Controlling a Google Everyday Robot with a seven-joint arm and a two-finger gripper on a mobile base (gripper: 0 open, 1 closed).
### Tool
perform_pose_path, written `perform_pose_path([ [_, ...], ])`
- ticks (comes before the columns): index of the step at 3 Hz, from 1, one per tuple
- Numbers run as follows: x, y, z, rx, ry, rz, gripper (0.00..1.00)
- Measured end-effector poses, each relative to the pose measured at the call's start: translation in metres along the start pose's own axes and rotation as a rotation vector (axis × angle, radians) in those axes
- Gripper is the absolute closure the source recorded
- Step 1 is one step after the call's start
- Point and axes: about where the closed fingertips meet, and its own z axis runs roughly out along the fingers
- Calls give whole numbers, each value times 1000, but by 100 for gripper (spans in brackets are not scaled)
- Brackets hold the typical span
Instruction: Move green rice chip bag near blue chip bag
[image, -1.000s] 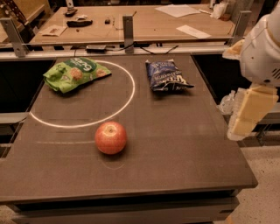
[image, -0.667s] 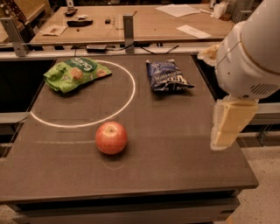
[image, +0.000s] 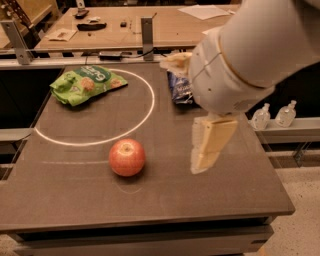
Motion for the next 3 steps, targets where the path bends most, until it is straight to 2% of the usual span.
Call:
perform_pose_path([
  [1, -27, -11, 21, 14, -141, -9, 0],
  [2, -52, -7, 33, 80, -147, -37, 0],
  [3, -76, 9, 45, 148, -91, -82, 0],
])
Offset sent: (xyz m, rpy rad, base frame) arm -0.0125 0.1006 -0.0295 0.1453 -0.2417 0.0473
